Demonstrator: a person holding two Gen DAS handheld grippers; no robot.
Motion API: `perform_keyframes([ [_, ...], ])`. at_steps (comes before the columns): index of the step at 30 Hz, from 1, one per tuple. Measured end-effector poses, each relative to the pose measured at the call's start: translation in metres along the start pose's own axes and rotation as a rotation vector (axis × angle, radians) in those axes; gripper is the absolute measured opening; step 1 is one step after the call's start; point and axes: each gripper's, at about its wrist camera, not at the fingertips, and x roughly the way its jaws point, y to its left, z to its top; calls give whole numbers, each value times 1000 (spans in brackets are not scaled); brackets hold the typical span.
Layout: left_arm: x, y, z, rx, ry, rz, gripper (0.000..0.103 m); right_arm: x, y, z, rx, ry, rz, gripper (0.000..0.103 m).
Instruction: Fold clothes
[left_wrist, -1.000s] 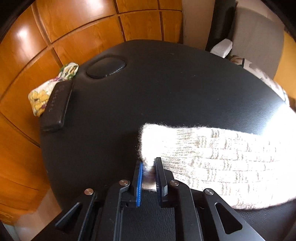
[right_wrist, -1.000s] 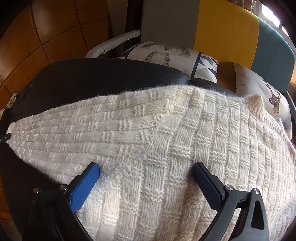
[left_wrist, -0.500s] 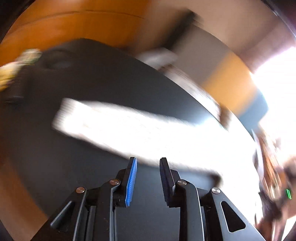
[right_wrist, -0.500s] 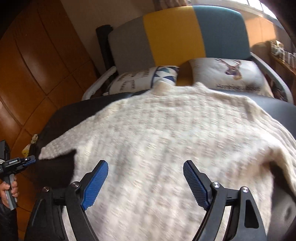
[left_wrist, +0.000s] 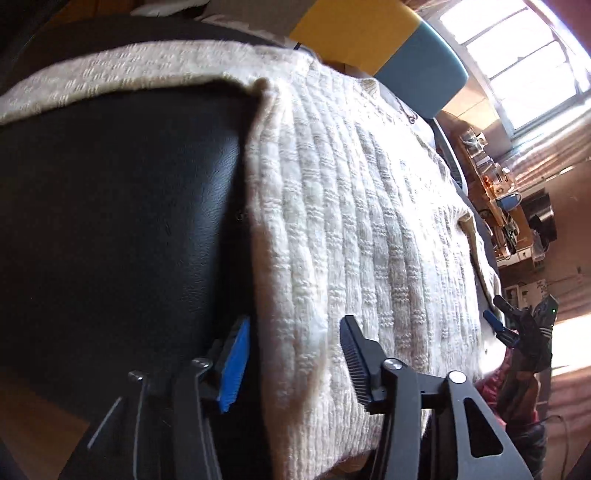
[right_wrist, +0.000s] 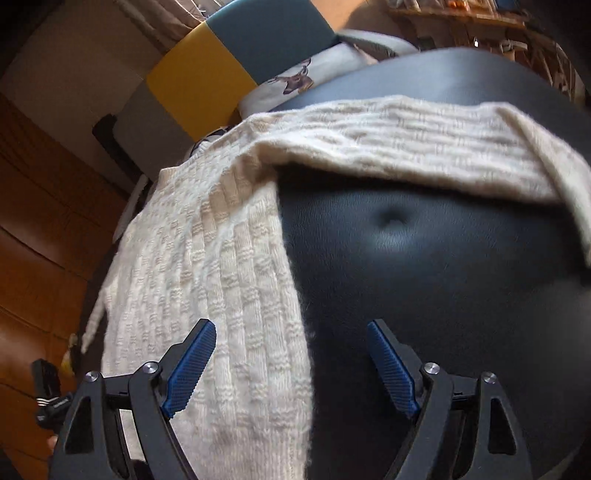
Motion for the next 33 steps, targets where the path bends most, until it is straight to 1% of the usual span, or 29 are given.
perform_keyframes([
  [4, 4, -19, -7, 75, -16, 71, 61, 5, -11, -10, 31, 25, 99, 87],
  [7, 8, -33, -12, 131, -28, 125, 59, 13, 3, -12, -22, 28, 82, 87],
  [9, 10, -37, -14, 158, -40, 155, 58, 23, 23, -16, -164, 58, -32, 86],
  [10, 10, -38, -14, 170, -47, 169, 56, 27, 34, -18, -239, 74, -94, 83],
  [11, 11, -40, -15, 182, -54, 184, 55, 32, 44, -20, -314, 90, -155, 65],
  [12, 12, -41, -15, 192, -61, 196, 52, 34, 53, -23, -375, 100, -202, 47],
  [13, 12, -41, -14, 199, -70, 207, 46, 34, 60, -25, -410, 109, -199, 35],
  [14, 12, -42, -13, 206, -80, 219, 41, 35, 68, -29, -459, 118, -221, 15],
  [16, 11, -44, -8, 237, -88, 237, 13, 38, 85, -40, -566, 136, -284, 13],
  [17, 11, -46, -5, 259, -83, 249, 13, 39, 94, -46, -621, 145, -321, 12],
  [18, 10, -46, -2, 280, -82, 266, 12, 39, 99, -49, -638, 168, -325, 12],
  [19, 9, -46, 1, 299, -84, 287, 12, 36, 100, -52, -639, 187, -326, 12],
  [21, 7, -43, 2, 337, -73, 282, 12, 31, 100, -60, -637, 221, -330, 13],
  [23, 11, -42, 2, 368, -54, 275, 12, 25, 94, -65, -607, 221, -346, 16],
  [24, 14, -41, 2, 368, -52, 272, 13, 23, 91, -66, -577, 223, -346, 16],
  [25, 14, -38, 3, 357, -57, 256, 13, 21, 89, -66, -545, 224, -336, 17],
  [28, 0, -17, 13, 242, -46, 152, 18, 18, 90, -61, -513, 240, -317, 18],
  [29, -6, -11, 17, 198, -55, 112, 19, 17, 91, -60, -504, 246, -311, 22],
  [31, -20, 0, 25, 104, -86, 28, 24, 13, 89, -52, -461, 263, -281, 24],
  [32, -27, 3, 29, 74, -112, 2, 25, 11, 90, -48, -444, 256, -276, 24],
  [33, -33, 5, 33, 54, -143, -16, 30, 7, 94, -43, -445, 228, -280, 24],
])
